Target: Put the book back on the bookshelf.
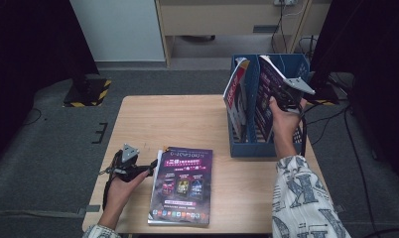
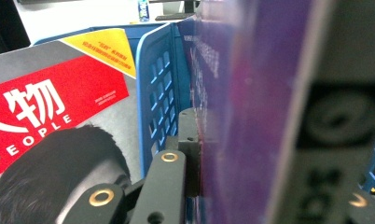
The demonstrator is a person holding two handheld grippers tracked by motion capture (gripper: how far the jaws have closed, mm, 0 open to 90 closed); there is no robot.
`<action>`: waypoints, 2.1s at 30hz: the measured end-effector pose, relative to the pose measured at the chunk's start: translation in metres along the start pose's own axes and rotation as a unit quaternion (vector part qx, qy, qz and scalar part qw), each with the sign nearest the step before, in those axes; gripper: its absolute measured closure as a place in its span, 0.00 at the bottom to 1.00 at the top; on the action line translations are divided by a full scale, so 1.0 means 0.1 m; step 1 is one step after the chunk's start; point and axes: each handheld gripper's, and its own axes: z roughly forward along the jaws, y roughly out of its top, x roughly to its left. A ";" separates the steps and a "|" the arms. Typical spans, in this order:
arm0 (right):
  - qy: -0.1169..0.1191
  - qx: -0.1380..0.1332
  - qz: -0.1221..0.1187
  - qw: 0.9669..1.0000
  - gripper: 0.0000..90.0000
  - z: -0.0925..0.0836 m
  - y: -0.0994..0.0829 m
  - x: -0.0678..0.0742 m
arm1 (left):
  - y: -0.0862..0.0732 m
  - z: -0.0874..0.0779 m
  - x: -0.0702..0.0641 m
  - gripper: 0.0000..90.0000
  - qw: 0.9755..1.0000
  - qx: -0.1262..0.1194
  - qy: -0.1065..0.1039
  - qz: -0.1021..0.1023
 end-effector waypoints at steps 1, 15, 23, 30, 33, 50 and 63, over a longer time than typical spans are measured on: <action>-0.001 0.000 0.000 1.000 0.92 0.00 0.00 0.01 | 0.00 0.00 0.00 0.09 1.000 0.000 0.000 0.001; -0.018 -0.018 0.004 1.000 0.92 0.06 -0.04 0.01 | 0.00 0.02 -0.01 0.09 1.000 0.001 -0.003 0.004; -0.024 -0.018 0.009 1.000 0.92 0.09 -0.18 0.05 | 0.00 0.03 -0.01 0.09 1.000 0.002 -0.003 0.006; -0.016 -0.018 0.005 1.000 0.92 0.08 -0.23 0.09 | 0.00 0.02 -0.01 0.09 1.000 0.001 -0.003 0.007; -0.010 -0.017 0.000 1.000 0.92 0.07 -0.25 0.12 | 0.00 0.02 -0.01 0.09 1.000 0.000 -0.002 0.006; -0.023 0.000 -0.068 0.997 0.92 0.07 -0.28 0.27 | 0.01 0.01 -0.01 0.09 1.000 -0.001 -0.002 0.006; -0.034 0.007 -0.111 0.993 0.91 0.09 -0.28 0.32 | 0.01 0.01 0.00 0.09 1.000 -0.001 -0.002 0.005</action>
